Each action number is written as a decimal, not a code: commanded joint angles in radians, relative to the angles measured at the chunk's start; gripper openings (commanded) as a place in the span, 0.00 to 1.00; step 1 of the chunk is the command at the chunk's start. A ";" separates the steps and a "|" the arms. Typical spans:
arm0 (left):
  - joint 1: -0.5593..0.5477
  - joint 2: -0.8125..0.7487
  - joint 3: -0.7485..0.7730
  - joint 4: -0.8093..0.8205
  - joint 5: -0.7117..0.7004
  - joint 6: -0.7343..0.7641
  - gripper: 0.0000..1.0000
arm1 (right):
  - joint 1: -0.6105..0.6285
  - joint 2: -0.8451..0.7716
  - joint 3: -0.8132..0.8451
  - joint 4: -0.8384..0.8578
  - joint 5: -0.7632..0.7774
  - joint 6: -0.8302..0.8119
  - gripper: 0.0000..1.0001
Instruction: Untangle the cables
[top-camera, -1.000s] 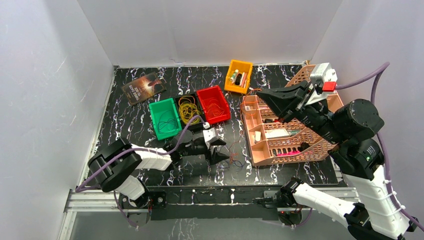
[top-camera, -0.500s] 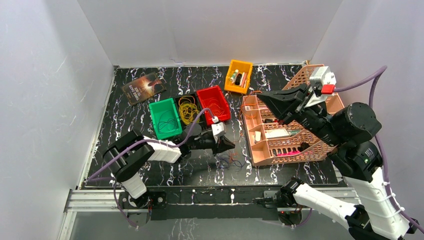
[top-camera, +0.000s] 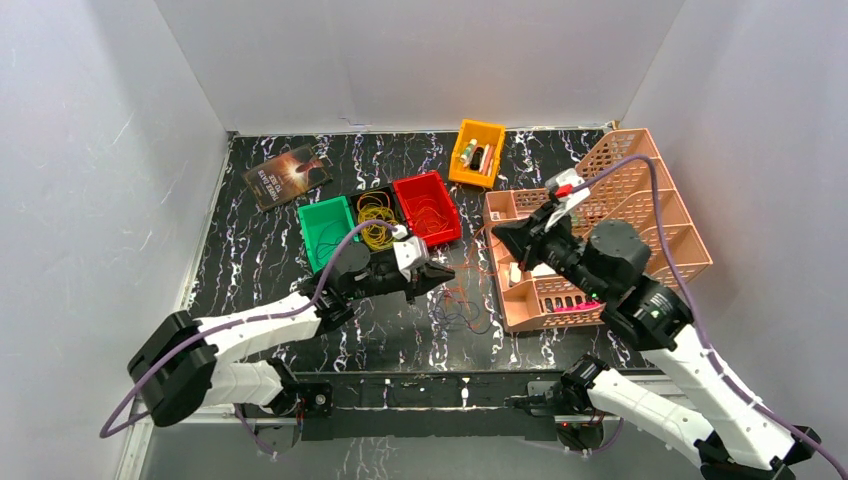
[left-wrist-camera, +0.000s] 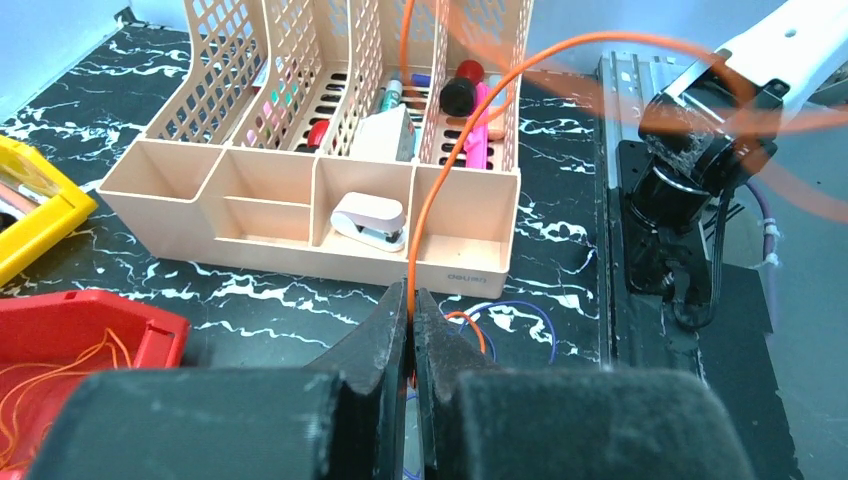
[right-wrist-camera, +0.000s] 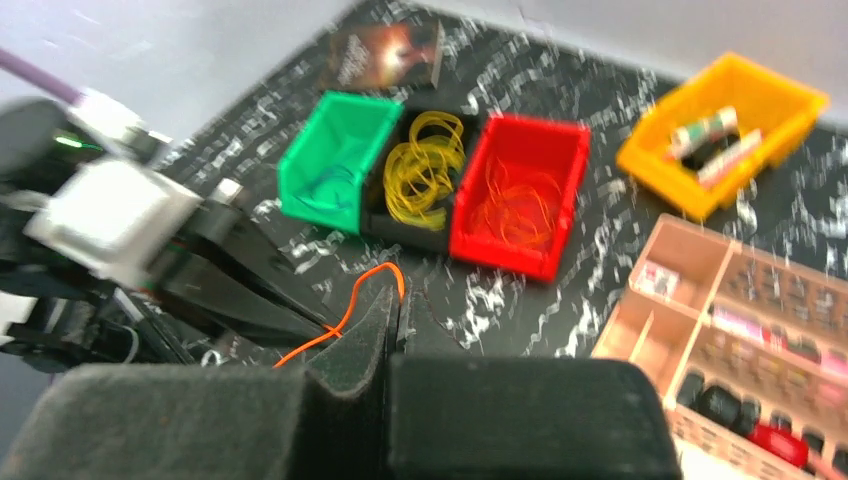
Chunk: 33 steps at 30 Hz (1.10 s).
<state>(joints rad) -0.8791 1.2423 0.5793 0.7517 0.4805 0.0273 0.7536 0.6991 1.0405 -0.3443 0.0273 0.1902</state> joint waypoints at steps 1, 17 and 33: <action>0.005 -0.099 -0.012 -0.149 -0.027 0.040 0.00 | -0.001 -0.018 -0.064 0.013 0.161 0.082 0.00; 0.003 -0.215 -0.021 -0.282 -0.188 -0.065 0.00 | -0.007 0.226 -0.167 0.160 0.428 0.087 0.13; 0.003 -0.177 0.001 -0.311 -0.362 -0.236 0.00 | -0.023 0.062 -0.269 0.165 -0.071 -0.067 0.58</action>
<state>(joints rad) -0.8787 1.0859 0.5491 0.4156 0.1513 -0.1802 0.7330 0.8589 0.8417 -0.2443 0.1936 0.1787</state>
